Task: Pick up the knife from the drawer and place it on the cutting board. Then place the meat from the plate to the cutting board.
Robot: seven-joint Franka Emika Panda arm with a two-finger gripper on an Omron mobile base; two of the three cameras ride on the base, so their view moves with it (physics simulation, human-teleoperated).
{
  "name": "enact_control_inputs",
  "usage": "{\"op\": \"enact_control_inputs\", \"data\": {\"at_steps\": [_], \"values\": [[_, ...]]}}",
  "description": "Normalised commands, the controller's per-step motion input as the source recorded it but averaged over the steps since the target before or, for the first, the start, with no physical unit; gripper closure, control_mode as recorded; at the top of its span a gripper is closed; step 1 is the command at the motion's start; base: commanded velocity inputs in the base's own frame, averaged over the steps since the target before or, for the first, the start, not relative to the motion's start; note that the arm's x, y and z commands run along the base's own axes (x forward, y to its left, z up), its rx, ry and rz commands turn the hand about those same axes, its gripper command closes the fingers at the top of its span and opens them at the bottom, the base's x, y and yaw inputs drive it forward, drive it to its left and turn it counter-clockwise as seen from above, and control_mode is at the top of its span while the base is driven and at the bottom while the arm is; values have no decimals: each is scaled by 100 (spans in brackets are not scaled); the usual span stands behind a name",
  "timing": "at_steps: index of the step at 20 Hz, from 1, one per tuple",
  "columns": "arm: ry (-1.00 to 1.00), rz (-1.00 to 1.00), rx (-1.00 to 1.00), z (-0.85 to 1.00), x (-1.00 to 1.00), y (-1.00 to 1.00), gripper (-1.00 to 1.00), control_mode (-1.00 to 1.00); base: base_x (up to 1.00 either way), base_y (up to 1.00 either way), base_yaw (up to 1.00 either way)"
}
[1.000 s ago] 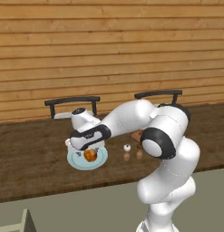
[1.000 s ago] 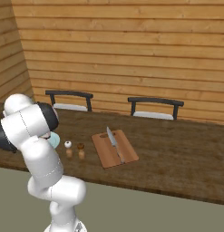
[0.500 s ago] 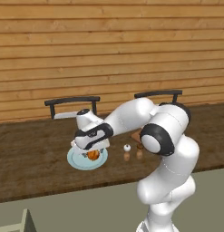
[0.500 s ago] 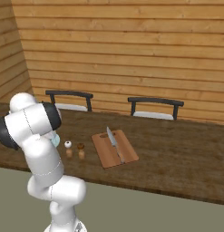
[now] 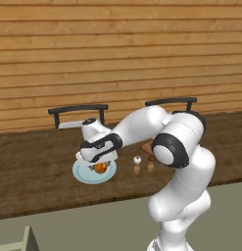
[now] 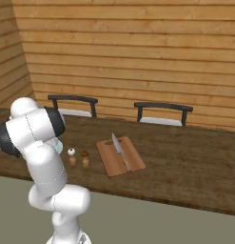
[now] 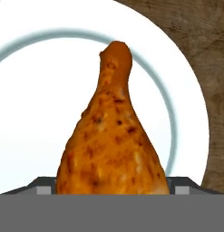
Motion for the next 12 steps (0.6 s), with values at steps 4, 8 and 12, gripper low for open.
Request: {"op": "enact_control_inputs", "data": {"at_steps": [4, 8, 12], "values": [[0, 1, 0, 1, 0, -11, 100, -100, 0, 0, 0], [0, 4, -2, 56, -22, -29, 100, -100, 0, 0, 0], [0, 1, -3, 94, -18, -33, 100, -100, 0, 0, 0]]}}
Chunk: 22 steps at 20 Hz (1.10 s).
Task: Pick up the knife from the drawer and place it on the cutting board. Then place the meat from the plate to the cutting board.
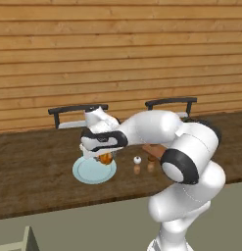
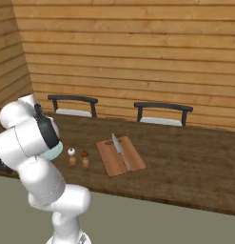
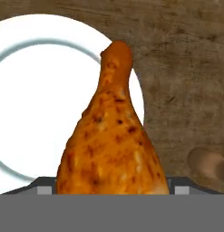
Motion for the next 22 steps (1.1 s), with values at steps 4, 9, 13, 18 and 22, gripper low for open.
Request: {"op": "enact_control_inputs", "data": {"at_steps": [4, 9, 13, 18, 22], "values": [[2, 7, 0, 100, 4, -91, 100, -100, 0, 0, 0], [10, 11, 0, 79, 24, -100, 100, -100, 0, 0, 0], [0, 20, 0, -9, 2, -100, 100, -100, 0, 0, 0], [-1, 13, 12, -33, 0, -100, 100, -100, 0, 0, 0], [-10, 9, 34, -9, -2, -100, 100, -100, 0, 0, 0]]}}
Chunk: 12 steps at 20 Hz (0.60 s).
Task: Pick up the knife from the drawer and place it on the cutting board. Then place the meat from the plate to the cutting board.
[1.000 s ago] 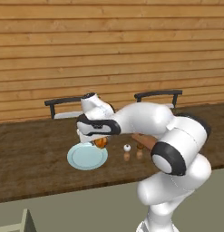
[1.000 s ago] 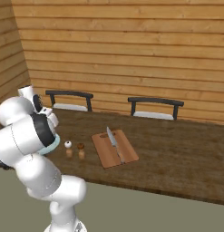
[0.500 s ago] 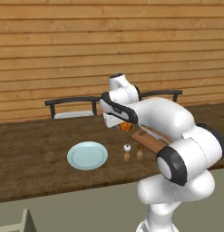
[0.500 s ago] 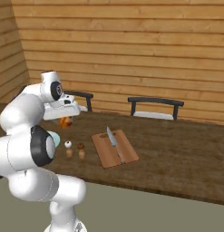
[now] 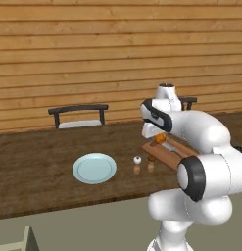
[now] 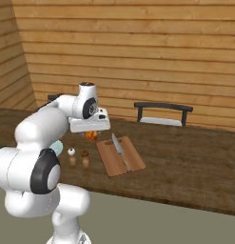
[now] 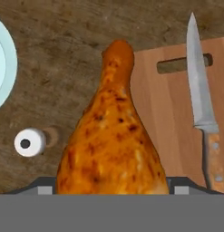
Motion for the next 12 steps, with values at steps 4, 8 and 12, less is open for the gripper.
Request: {"op": "enact_control_inputs", "data": {"at_steps": [4, 8, 12], "values": [[1, 16, 12, 11, 19, -87, 100, -100, 0, 0, 0], [17, 21, 0, 19, 33, -52, 100, -100, 0, 0, 0], [0, 15, 0, -47, 0, -29, 100, -100, 0, 0, 0]]}}
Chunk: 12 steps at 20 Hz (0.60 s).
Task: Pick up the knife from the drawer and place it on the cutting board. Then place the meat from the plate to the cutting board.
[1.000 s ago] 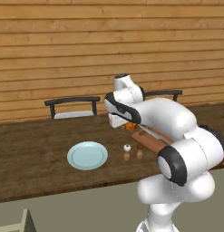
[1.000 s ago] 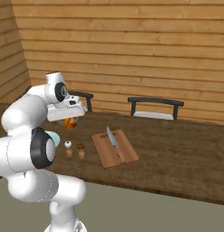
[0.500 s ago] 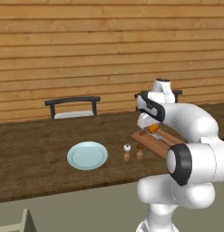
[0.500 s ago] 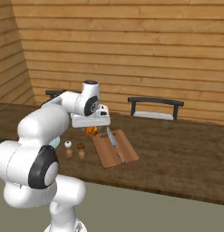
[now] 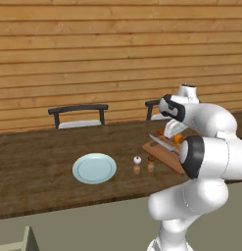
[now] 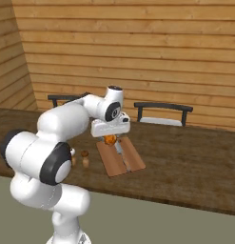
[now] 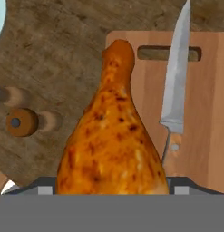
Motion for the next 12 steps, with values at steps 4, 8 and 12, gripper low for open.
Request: {"op": "enact_control_inputs", "data": {"at_steps": [4, 8, 12], "values": [[-1, 3, -3, -77, -4, -2, 100, -100, 0, 0, 0], [0, 0, -5, -71, -5, 0, 100, -100, 0, 0, 0], [3, 0, -9, -62, 0, 0, 100, -100, 0, 0, 0]]}}
